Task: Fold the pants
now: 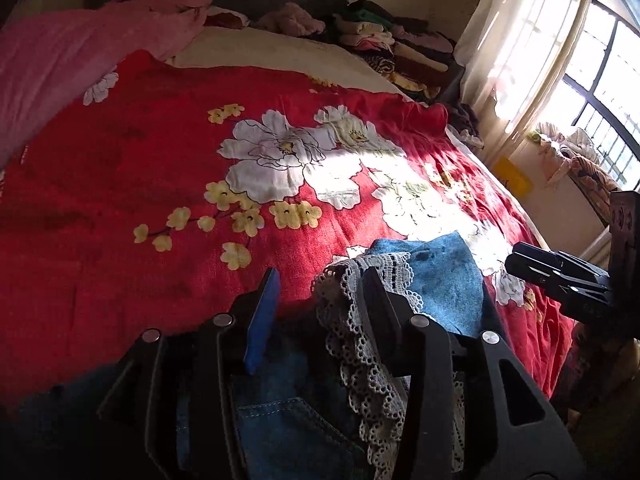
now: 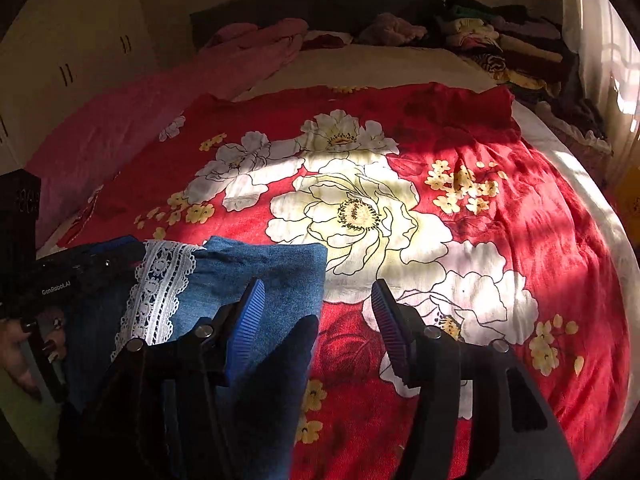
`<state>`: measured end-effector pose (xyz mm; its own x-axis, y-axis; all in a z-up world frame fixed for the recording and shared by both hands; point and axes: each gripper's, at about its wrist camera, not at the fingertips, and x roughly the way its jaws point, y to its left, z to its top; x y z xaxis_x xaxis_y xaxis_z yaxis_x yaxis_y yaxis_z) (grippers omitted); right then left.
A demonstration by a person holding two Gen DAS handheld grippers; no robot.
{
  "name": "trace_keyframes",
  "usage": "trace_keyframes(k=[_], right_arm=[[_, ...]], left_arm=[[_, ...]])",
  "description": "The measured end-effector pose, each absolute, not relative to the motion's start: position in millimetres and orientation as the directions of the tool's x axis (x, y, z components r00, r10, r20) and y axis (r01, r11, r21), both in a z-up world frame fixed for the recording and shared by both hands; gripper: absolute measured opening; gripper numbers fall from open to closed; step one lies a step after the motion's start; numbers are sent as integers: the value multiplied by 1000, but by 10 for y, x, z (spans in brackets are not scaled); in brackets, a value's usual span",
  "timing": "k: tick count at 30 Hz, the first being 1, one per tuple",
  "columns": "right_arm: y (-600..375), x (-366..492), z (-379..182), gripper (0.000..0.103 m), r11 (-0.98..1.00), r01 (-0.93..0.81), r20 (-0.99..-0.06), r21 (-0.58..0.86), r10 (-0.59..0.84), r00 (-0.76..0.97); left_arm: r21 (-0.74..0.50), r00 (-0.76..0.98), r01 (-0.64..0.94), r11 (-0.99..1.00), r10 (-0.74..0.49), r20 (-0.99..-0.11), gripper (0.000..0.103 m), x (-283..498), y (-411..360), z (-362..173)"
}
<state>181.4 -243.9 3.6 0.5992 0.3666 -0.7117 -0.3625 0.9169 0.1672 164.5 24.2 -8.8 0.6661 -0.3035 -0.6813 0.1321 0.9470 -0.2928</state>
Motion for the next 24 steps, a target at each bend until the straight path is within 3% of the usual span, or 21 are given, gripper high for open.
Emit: trace_keyframes(k=[2,10,18,24], right_arm=[[-2523,1684,78,63,913,-365,-702,182,381,602],[-2699,1217,65,64,884,-404,-692,236,444,569],[-2700,964,-174,64,863,-419,-717,282,480,505],[-2588,891,-129,64,844,-451,-710,290,506,490]], left_arm=[[-288,676,139,948,-303,-672,43,1547,234,-16],[-296,655,178,938,-338,-676,43,944,95,73],[-265,548,259,929,-368,-752,33,283,-294,-147],[-209,486,314,926,-346,-803,32,231,-575,-308]])
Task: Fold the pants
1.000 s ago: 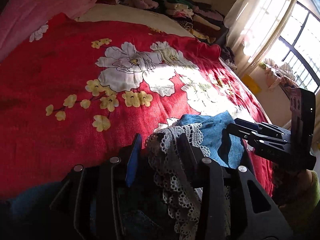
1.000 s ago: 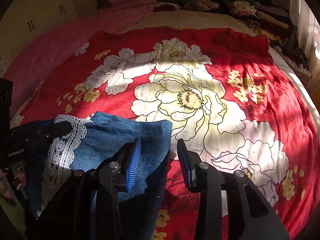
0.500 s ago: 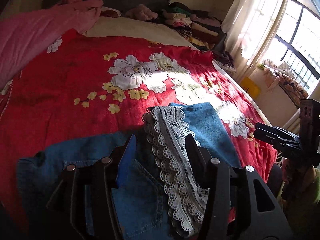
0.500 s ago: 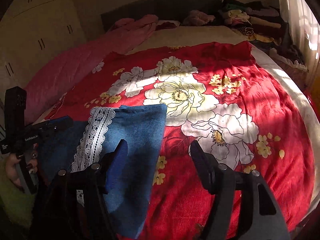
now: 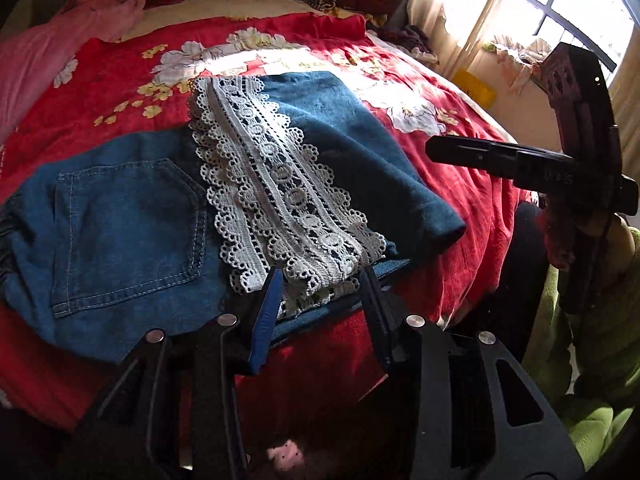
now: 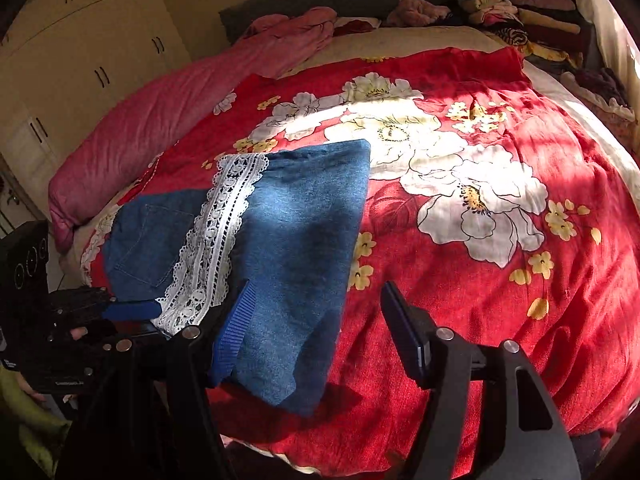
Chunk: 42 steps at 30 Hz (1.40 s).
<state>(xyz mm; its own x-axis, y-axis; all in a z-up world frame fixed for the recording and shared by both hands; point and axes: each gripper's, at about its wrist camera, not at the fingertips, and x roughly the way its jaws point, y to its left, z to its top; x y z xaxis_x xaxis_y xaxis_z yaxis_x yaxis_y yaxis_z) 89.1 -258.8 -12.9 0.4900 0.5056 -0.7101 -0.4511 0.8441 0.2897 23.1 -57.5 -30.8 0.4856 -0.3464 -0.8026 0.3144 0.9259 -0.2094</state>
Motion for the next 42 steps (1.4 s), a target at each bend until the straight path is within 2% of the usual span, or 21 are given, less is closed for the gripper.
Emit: trace_keyframes(k=[1,2,3,6,11,16,21,25,30,35,42], right_arm=[[-2570,878,-118,64,841,-456,-709,290,509,488],[-2553,864,-115,64,839,-462,-710,289,511,484],[-2535,854,-121,64,838,-466,-714,285,510,480],[-2495,830,-146,64,838,-469,-726,281,505,467],[-2357,767,-122,64,822,-507,-726,260,512,459],[-2209,770,-289,64,836,-509,-787,203,449,423],[-2268,718,-167,64,833,-514,-752,206,471,462],[-2208,658,-83,64,801,-559,-727,215,513,456],[-2101,653,-229,56,786,-580,-760,213,506,407],[-2127,688,-475,54,810,-555,-816,189,444,370],[-2214,686,-565,54,817,-533,-820,220,450,353]], left_arm=[[-204,482,319,925,-344,-806,32,246,-605,-332],[-186,489,325,927,-333,-807,27,258,-641,-359],[-171,494,322,931,-319,-809,9,269,-656,-382],[-177,501,321,930,-325,-802,5,248,-614,-355],[-128,539,304,944,-282,-794,5,122,-413,-219],[-177,485,274,945,-295,-823,7,44,-272,-384],[-159,570,236,959,-269,-777,19,116,-116,-54],[-144,598,235,961,-260,-759,21,315,-203,46],[-128,566,265,956,-261,-782,21,481,-431,-137],[-96,511,272,958,-228,-829,21,474,-516,-428],[-125,502,263,957,-246,-829,21,379,-468,-448]])
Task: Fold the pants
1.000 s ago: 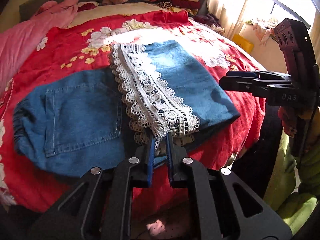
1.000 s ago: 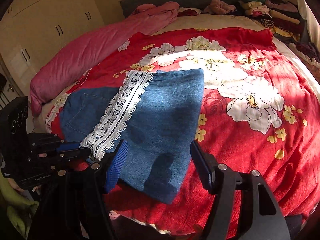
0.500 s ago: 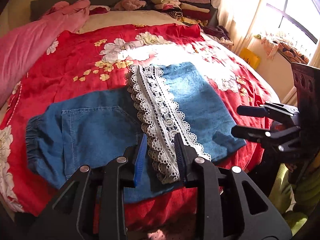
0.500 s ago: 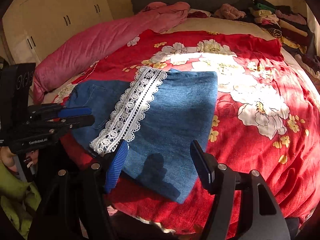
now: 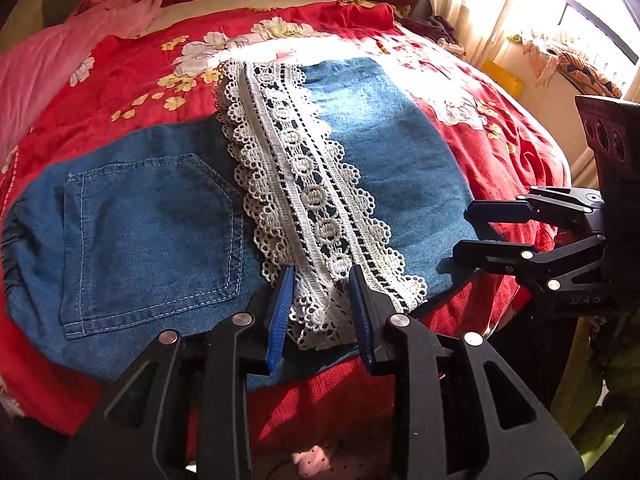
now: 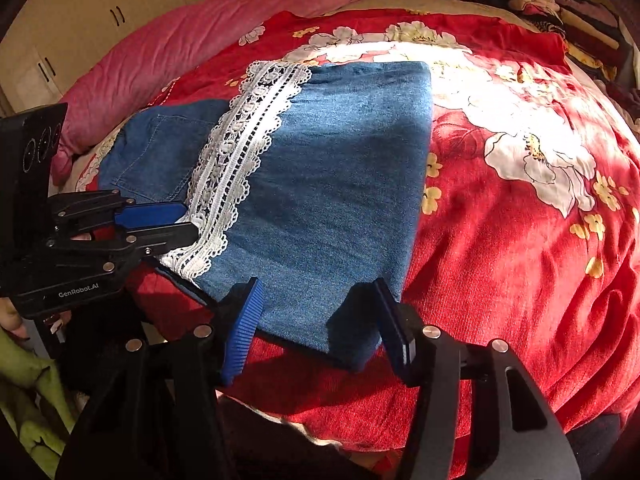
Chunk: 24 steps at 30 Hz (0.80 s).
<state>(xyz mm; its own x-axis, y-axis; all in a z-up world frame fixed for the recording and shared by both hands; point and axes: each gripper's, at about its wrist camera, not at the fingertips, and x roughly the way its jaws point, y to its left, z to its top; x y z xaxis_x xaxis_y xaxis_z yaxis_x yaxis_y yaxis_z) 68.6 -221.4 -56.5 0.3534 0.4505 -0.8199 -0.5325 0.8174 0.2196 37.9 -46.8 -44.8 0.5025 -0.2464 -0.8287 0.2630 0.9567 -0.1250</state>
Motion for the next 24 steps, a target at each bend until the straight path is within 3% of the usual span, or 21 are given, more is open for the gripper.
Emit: trace_keyframes(k=[4,7,12,13,15,18,24], right_arm=[[-2239,664,-487,56,815,-533,-807,226,463,365],[-2331,688,-364,63,824,-510,-779,247,482,401],[-2308,909,-84,64,822,-509,-740,253,504,446],[-2248,958,-20,64,815,-524,-731,247,512,451],[-2077,1065,78,64,795,-562,-721,228,526,451],[-1741,1259,148,63,771,-607,-719,195,533,446],[-1046,1651,-17,61,732,-670,-770,126,497,400]], left_arm=[[-153,499,248,957,-261,-827,23,355,-416,-419],[-174,492,233,957,-271,-827,30,304,-361,-396],[-230,472,209,950,-304,-828,34,269,-310,-431],[-235,470,213,948,-310,-826,33,272,-320,-438],[-242,469,228,943,-324,-822,14,270,-357,-448],[-225,477,245,943,-319,-819,9,229,-418,-420],[-221,469,250,943,-318,-824,10,188,-411,-440]])
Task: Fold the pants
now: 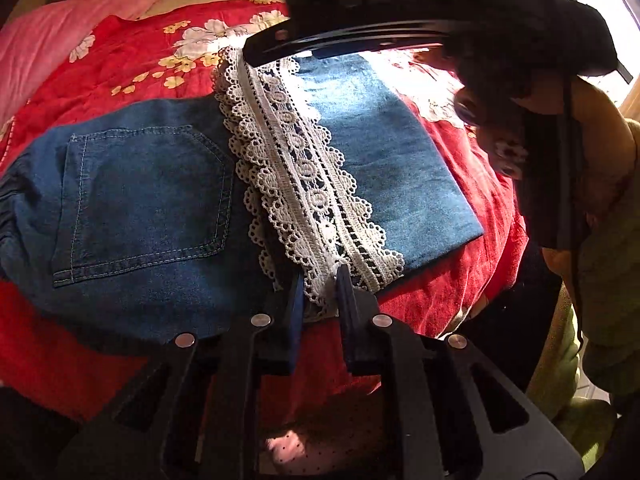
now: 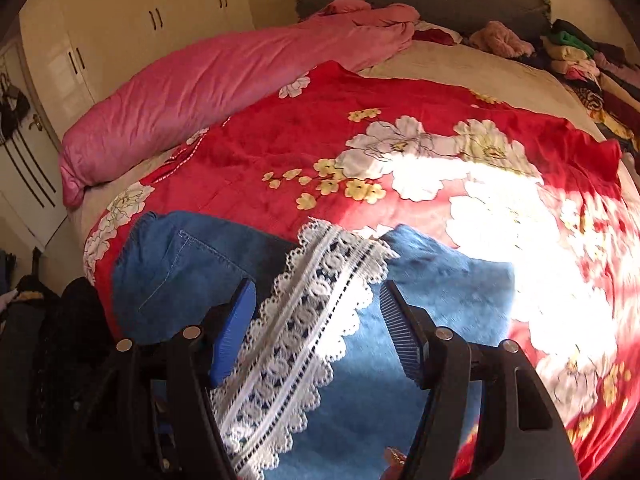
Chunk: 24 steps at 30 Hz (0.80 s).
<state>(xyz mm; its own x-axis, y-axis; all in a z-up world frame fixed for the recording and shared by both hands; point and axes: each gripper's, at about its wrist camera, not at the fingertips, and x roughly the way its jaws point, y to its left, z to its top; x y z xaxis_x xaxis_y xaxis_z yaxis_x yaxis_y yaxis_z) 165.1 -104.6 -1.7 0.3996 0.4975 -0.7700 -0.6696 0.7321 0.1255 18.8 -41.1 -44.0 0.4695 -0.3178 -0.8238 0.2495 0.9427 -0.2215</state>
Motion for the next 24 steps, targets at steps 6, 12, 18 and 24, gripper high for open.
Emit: trace_keyframes(k=[6,12,18,24], right_arm=[[-840,1887,-465,53,764,-640,-838,85,402,369],[-1003,1830,-252,54,771,-619,-798,152,465,383],[-1343,1667,60,61,786,-583,-736,205,516,438],[-1639,1451,203,76,813,-549,-704,192,504,500]], left_arm=[[-257,467,230,939,-338,-817,13,216,-321,-479],[-258,470,230,938,-339,-815,19,227,-309,-458],[-243,492,217,945,-321,-809,28,201,-257,-403],[-211,512,222,952,-298,-806,33,154,-284,-327]])
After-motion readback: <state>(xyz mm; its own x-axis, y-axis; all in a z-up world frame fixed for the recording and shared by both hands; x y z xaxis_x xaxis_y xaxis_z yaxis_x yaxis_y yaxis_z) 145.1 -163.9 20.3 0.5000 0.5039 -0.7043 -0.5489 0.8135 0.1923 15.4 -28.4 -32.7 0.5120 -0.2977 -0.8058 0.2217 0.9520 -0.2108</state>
